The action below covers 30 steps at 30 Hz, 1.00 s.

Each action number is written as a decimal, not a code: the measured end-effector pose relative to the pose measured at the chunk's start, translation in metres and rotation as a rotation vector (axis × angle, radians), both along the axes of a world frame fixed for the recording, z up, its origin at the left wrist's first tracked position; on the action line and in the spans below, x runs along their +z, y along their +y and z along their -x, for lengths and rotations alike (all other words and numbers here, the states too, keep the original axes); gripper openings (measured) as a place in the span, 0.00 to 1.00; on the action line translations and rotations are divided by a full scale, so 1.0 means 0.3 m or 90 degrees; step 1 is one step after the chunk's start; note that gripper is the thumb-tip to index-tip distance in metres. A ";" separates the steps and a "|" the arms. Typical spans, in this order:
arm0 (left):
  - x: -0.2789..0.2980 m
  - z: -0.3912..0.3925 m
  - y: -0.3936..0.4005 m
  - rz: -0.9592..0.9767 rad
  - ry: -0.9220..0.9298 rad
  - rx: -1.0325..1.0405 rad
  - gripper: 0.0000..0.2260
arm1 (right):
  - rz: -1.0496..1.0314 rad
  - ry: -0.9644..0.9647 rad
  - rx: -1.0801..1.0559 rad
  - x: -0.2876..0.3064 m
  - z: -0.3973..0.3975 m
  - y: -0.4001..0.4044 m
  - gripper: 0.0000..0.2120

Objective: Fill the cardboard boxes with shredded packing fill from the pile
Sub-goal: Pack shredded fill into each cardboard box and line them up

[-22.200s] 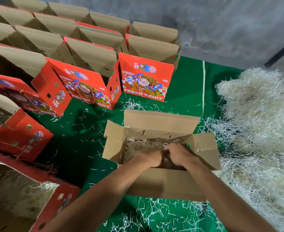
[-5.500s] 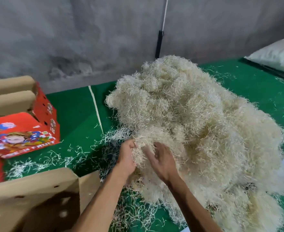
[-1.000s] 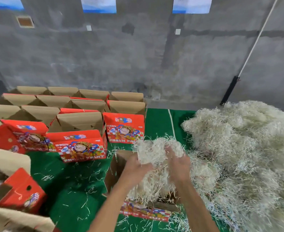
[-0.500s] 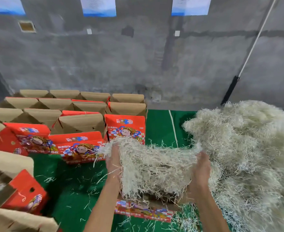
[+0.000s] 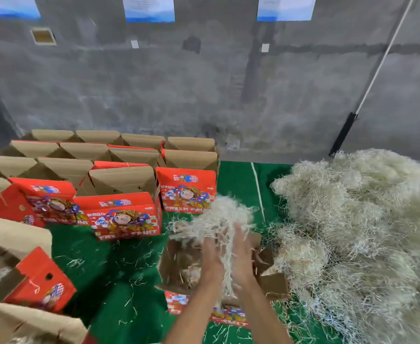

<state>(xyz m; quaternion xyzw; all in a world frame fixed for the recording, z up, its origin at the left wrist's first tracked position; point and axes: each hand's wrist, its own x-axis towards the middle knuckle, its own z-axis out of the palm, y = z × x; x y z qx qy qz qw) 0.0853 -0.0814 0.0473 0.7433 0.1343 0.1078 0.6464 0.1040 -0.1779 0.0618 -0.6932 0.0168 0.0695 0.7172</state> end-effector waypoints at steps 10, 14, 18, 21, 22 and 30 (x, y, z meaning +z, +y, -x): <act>0.050 -0.020 -0.017 -0.180 -0.107 0.023 0.14 | -0.079 0.050 -0.028 0.033 -0.011 -0.075 0.47; 0.035 -0.038 0.054 -0.126 0.043 0.034 0.12 | 0.057 -0.009 -0.172 0.007 -0.047 -0.124 0.20; 0.053 -0.033 0.184 0.106 -0.013 0.188 0.13 | -0.075 0.045 -0.267 -0.026 -0.051 -0.218 0.28; 0.012 0.018 -0.034 0.150 0.147 0.015 0.09 | -0.050 0.078 -0.062 -0.026 -0.005 -0.015 0.36; -0.002 0.036 -0.065 0.166 0.152 0.014 0.22 | -0.044 0.074 -0.068 -0.023 0.013 0.024 0.35; 0.003 -0.028 0.117 0.084 0.145 0.060 0.16 | -0.153 0.119 -0.138 -0.024 -0.054 -0.164 0.42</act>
